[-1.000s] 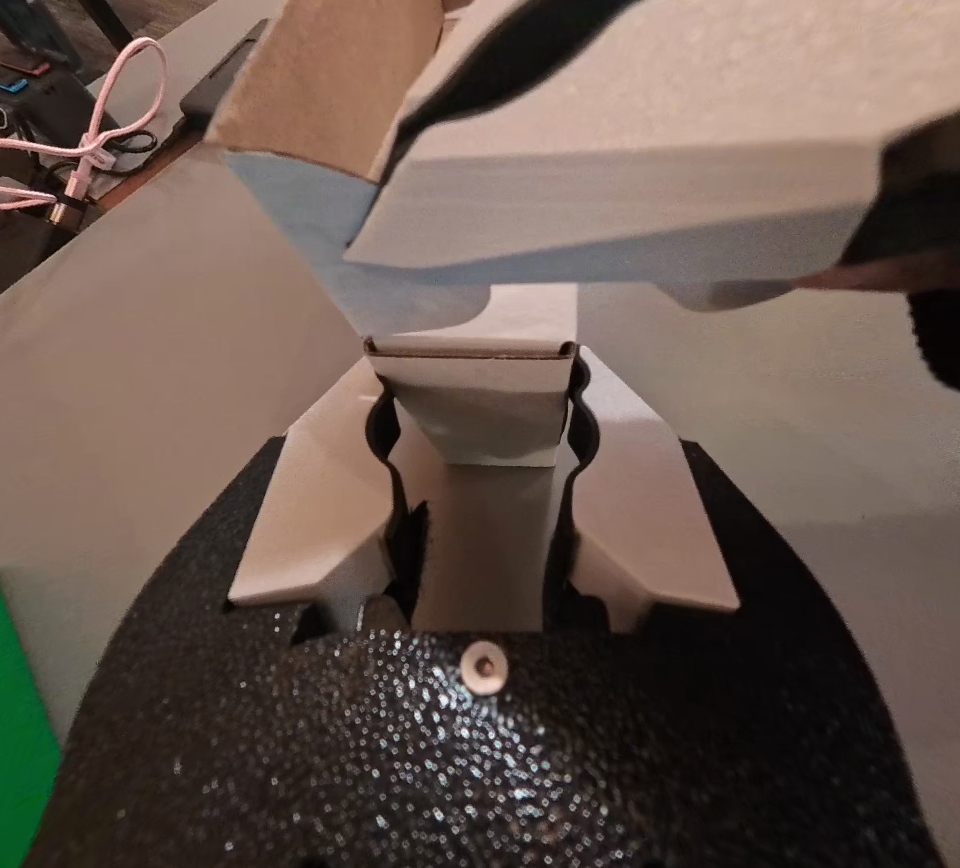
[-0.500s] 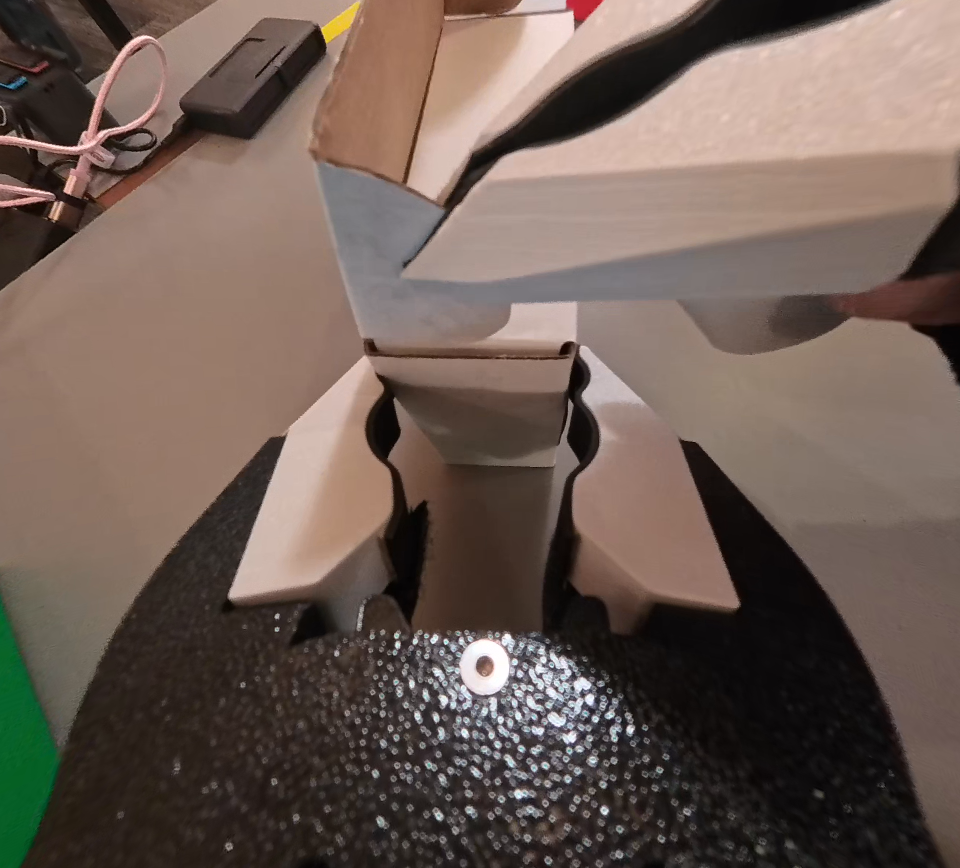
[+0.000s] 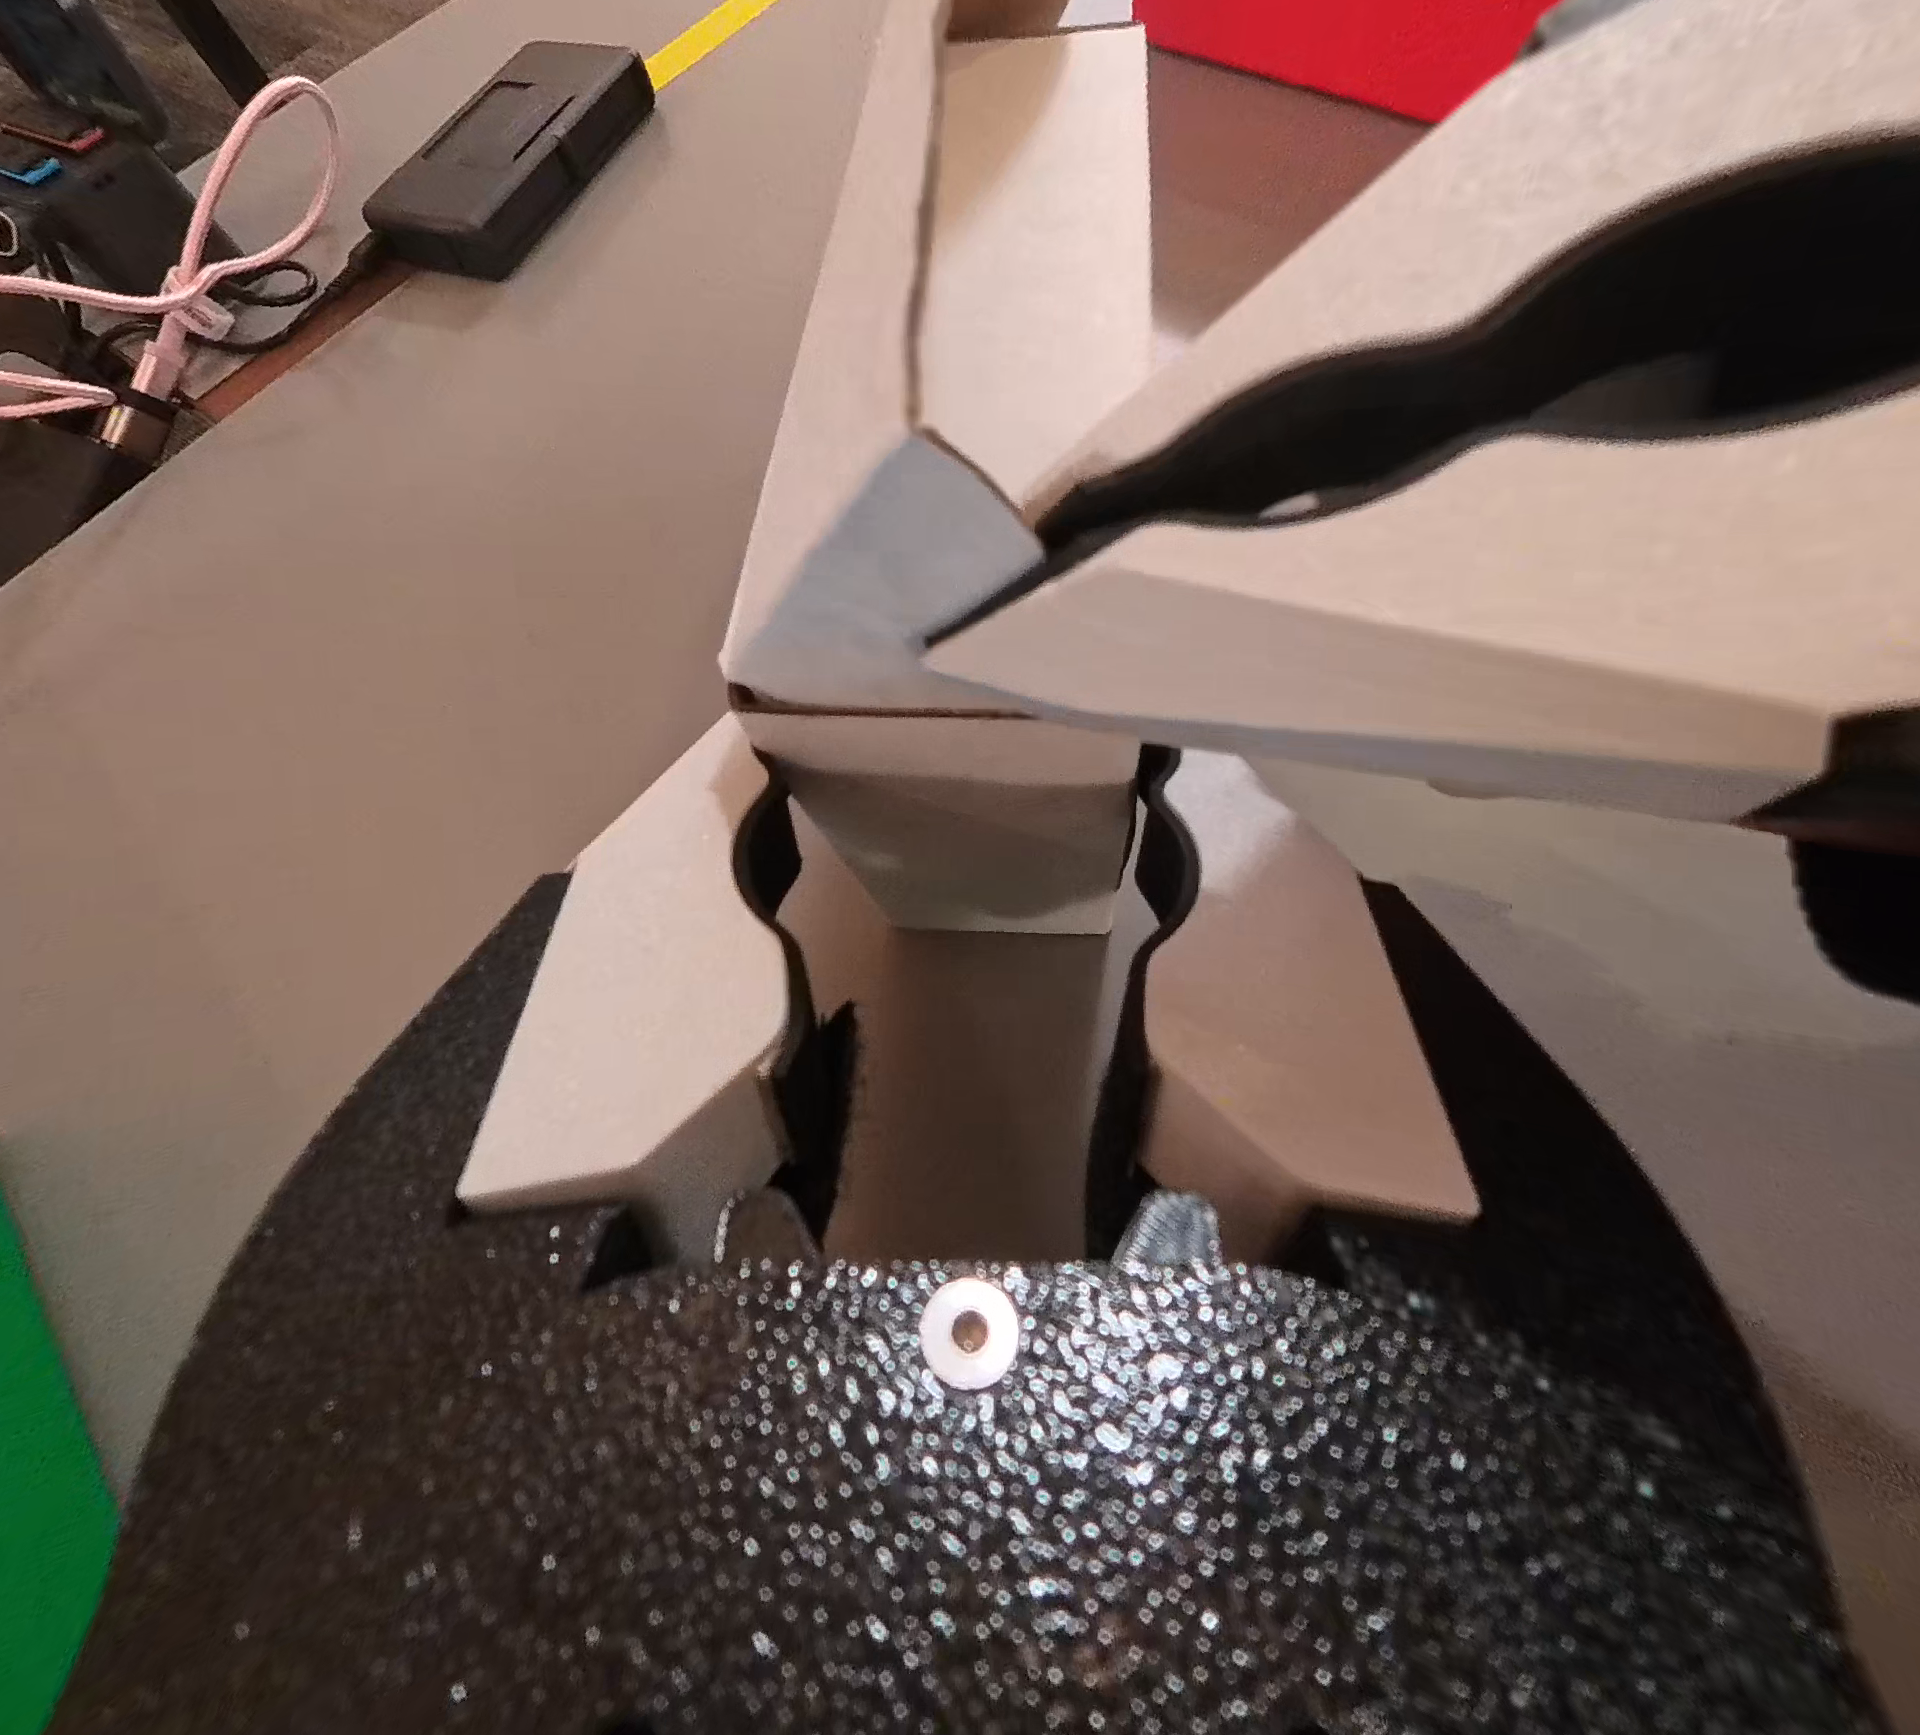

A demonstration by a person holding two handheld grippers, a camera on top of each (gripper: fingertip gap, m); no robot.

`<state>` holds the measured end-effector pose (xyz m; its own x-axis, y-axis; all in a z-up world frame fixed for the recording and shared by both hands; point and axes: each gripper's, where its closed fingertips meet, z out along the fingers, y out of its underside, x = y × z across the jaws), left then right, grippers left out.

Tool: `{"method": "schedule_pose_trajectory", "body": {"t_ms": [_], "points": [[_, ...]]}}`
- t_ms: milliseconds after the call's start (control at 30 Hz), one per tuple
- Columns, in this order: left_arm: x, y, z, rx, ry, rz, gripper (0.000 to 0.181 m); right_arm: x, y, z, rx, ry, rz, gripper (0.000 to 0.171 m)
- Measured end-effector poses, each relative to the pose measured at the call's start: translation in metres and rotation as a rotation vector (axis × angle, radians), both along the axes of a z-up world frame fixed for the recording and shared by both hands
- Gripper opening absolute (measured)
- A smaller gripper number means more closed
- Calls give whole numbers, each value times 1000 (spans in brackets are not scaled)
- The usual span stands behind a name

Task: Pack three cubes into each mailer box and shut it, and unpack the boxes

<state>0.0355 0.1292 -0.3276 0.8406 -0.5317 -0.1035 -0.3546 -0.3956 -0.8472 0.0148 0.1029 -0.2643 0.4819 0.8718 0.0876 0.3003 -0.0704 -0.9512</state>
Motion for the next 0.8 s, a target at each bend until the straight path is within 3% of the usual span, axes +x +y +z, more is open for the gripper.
{"method": "schedule_pose_trajectory", "body": {"t_ms": [100, 167, 267, 367, 467, 567, 700, 800], "points": [[0, 0, 0, 3, 2, -4, 64, 3, -3, -10, -28, 15, 14, 1], [1, 0, 0, 5, 6, -4, 64, 10, -12, -7, -67, 13, 31, 11], [0, 0, 0, 3, 2, -7, 65, 27, -16, 38, 39, 100, 35, 0], [1, 0, 0, 9, 11, -12, 65, 35, 11, 75, 147, 106, -27, 0], [1, -1, 0, 11, 12, -11, 65, 27, 46, 60, 88, -3, -45, 0], [0, 0, 0, 4, -2, -7, 65, 31, 58, 21, -15, -135, -53, 0], [1, -1, 0, 8, -2, -16, 65, 42, 50, -7, -109, -54, -52, 0], [2, -1, 0, 11, -8, -18, 65, 42, 50, -9, -117, 13, -52, 0]]}}
